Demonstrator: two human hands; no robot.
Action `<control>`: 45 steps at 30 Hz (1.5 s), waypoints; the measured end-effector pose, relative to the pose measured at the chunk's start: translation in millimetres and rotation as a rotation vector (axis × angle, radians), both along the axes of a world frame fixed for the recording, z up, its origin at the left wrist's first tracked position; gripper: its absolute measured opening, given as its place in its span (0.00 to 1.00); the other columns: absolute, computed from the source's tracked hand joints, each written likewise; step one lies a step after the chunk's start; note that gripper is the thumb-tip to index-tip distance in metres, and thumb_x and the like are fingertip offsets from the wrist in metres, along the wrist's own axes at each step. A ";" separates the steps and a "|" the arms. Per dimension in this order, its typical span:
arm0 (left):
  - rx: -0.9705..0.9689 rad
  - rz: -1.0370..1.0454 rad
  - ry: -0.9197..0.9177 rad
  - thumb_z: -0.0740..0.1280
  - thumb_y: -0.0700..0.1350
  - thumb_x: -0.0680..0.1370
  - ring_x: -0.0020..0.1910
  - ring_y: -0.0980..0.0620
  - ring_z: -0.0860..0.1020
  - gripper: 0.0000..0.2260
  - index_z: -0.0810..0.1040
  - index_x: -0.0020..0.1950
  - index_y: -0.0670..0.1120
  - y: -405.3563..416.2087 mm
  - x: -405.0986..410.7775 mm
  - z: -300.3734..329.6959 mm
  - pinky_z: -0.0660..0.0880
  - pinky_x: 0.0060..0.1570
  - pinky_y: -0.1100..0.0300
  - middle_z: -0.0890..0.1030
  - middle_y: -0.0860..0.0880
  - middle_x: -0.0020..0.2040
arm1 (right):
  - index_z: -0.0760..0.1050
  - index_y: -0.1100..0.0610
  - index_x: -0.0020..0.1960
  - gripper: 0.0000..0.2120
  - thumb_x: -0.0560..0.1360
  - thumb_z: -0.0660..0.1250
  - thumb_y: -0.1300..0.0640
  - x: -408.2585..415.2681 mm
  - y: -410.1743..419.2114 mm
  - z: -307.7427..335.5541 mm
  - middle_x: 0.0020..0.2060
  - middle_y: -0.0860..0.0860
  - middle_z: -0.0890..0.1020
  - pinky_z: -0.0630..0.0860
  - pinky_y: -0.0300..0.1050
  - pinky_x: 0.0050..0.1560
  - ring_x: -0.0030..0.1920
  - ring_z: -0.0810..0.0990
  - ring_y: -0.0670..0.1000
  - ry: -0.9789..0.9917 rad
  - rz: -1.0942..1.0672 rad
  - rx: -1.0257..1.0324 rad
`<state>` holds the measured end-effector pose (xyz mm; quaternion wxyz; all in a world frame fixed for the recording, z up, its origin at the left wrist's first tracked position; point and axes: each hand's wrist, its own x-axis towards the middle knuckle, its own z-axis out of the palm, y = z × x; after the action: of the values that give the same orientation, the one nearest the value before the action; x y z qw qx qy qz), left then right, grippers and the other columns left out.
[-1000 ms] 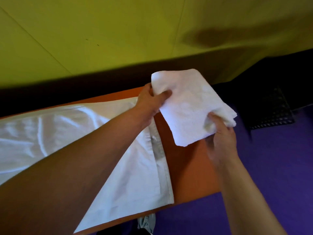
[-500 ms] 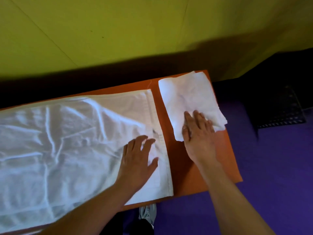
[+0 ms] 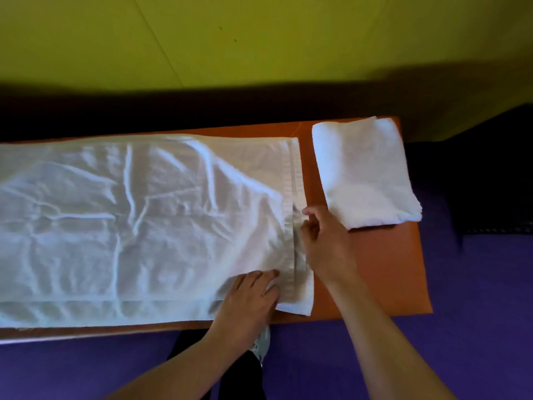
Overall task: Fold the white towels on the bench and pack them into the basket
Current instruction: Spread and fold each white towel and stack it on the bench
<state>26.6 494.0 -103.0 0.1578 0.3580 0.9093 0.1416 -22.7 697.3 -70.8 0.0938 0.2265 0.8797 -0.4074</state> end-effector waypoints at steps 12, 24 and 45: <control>-0.060 0.147 -0.072 0.78 0.45 0.65 0.46 0.47 0.77 0.21 0.77 0.55 0.52 -13.9 -8.2 0.8 0.78 0.47 0.52 0.77 0.51 0.50 | 0.77 0.56 0.42 0.10 0.78 0.71 0.50 -53.6 -20.0 -10.1 0.35 0.42 0.78 0.68 0.24 0.33 0.37 0.75 0.41 -0.201 -0.227 -0.274; 0.092 0.232 -0.194 0.63 0.41 0.76 0.43 0.49 0.72 0.03 0.72 0.47 0.49 -23.3 -7.2 9.8 0.73 0.46 0.54 0.74 0.52 0.44 | 0.82 0.55 0.40 0.08 0.75 0.72 0.53 -96.6 -30.5 -3.7 0.32 0.53 0.80 0.74 0.46 0.35 0.31 0.76 0.52 -0.262 -0.291 -0.448; 0.619 1.188 -0.503 0.68 0.54 0.79 0.24 0.56 0.69 0.04 0.74 0.47 0.57 -166.8 -48.4 125.4 0.65 0.25 0.59 0.76 0.49 0.29 | 0.81 0.53 0.58 0.09 0.78 0.70 0.55 -176.2 -166.6 54.9 0.52 0.53 0.83 0.82 0.46 0.43 0.51 0.83 0.54 0.059 -0.453 -0.457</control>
<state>-21.8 327.1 22.4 0.1501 -0.2127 0.8046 0.5336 -198.9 530.7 -15.9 0.0238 0.3776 0.6950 -0.6114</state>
